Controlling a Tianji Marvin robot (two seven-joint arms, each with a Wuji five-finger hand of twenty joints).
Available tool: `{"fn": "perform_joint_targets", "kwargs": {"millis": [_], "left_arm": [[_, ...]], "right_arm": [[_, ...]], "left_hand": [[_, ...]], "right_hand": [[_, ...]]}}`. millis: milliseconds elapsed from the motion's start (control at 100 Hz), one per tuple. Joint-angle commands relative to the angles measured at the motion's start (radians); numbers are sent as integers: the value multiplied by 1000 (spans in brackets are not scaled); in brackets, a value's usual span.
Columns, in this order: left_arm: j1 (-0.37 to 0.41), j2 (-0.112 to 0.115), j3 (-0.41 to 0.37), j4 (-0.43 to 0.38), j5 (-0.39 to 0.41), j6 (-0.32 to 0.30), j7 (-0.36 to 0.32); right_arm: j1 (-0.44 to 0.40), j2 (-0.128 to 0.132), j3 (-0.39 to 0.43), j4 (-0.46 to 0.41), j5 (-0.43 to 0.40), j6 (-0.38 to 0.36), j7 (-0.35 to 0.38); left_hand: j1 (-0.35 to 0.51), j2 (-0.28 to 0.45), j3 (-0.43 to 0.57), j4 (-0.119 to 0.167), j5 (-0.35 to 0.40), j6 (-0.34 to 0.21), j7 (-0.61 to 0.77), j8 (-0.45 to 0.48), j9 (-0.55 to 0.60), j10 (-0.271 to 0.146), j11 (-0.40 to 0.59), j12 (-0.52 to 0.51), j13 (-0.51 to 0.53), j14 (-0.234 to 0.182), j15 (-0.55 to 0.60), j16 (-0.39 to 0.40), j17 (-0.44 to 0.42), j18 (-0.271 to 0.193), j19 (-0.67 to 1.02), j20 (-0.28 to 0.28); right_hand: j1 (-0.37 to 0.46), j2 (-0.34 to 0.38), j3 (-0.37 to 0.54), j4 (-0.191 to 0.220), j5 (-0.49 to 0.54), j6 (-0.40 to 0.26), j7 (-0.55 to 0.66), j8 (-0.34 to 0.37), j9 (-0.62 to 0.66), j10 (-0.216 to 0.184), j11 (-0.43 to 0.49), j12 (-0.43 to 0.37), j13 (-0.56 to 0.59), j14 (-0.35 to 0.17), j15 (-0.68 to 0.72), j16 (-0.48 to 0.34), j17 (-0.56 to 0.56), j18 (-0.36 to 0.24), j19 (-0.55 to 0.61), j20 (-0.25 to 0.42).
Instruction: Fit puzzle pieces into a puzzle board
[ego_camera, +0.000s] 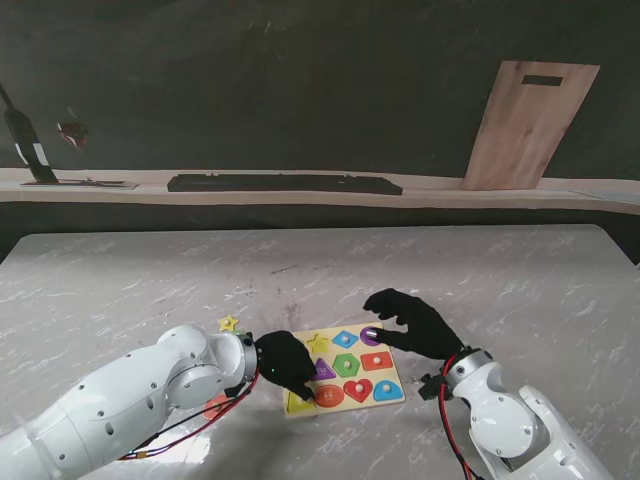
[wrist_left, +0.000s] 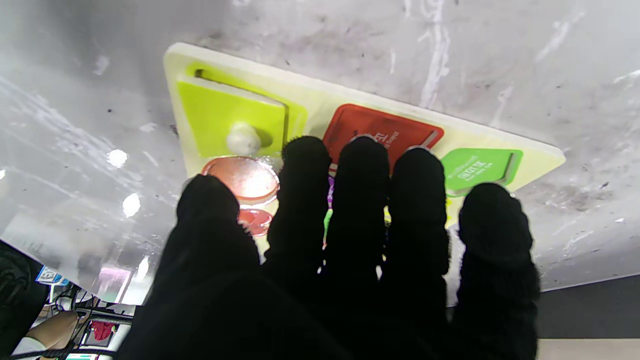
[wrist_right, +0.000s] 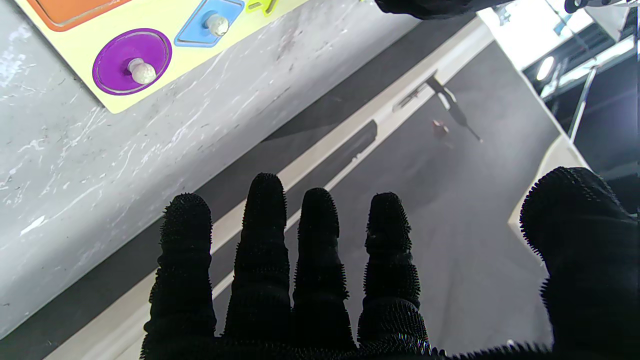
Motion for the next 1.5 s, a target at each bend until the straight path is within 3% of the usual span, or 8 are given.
{"fn": "perform_joint_targets", "kwargs": {"millis": [0,550,580,600,810,1150,1200,1490], "left_arm": [[-5,-5,7,7,-1,10,3],[-60,-2,90,31,-9,32,-17],[-60,-1,90,30,-10,32,-19],[-59,-1,89,29,-11,32,-22],[-66,0,99,29,-1,29,-19],[-53,2,82,20,-3,32,-30],[-49,3,77,17,0,34,-32],[-16,4,35,-3,32,58,-33]], "right_arm": [[-8,-6,-2,-4,-4,-4,-3],[-10,-6,2,-5,-4,-4,-4],[-10,-6,2,-5,-4,-5,-4],[-10,-6,2,-5,-4,-5,-4],[-12,-6,4,-6,-5,-6,-5],[-13,-6,6,-6,-6,-6,-5],[-13,-6,6,-6,-6,-6,-5],[-12,-6,5,-5,-6,-6,-5]], "left_hand": [[10,-3,4,27,39,16,38,19,38,7,36,-8,36,33,43,-9,18,26,46,26],[77,-137,49,33,9,-2,102,-76,48,-16,68,-24,58,8,75,-42,45,16,73,22],[-128,-232,443,10,1,-5,134,-120,46,-17,69,-22,57,6,75,-42,44,15,76,15],[-177,-254,544,2,-1,-6,135,-117,47,-17,73,-20,58,6,76,-42,45,12,77,16],[-190,-265,603,-4,4,-13,147,-118,58,-24,79,-20,70,1,82,-42,57,10,85,17],[-207,-146,275,20,26,13,88,26,50,-20,82,-19,59,6,81,-43,49,10,82,14],[-119,-92,53,26,23,15,81,32,45,-20,79,-18,56,5,78,-40,47,10,80,15],[-201,-73,-10,27,-7,9,79,44,17,-25,80,-8,29,0,69,-37,26,3,64,11]], "right_hand": [[-42,11,-12,18,18,-24,-11,18,37,-29,10,5,13,-21,9,13,-11,13,11,17],[-43,15,-13,18,18,-24,-13,18,38,-28,10,5,13,-20,9,13,-11,13,11,17],[-43,16,-13,18,18,-23,-12,18,38,-28,10,5,13,-21,9,13,-11,13,11,17],[-43,15,-13,18,18,-24,-12,18,38,-29,10,5,13,-20,9,14,-11,13,11,17],[-43,15,-13,18,19,-24,-13,18,38,-28,9,5,12,-20,9,13,-12,13,10,17],[-41,17,-14,18,24,-23,-12,19,41,-28,10,5,14,-21,9,14,-12,13,10,17],[-40,18,-13,19,24,-22,-12,19,42,-28,10,5,14,-20,9,14,-12,14,10,17],[-40,18,-14,19,27,-21,-11,19,42,-29,9,5,15,-21,9,13,-11,14,10,17]]}}
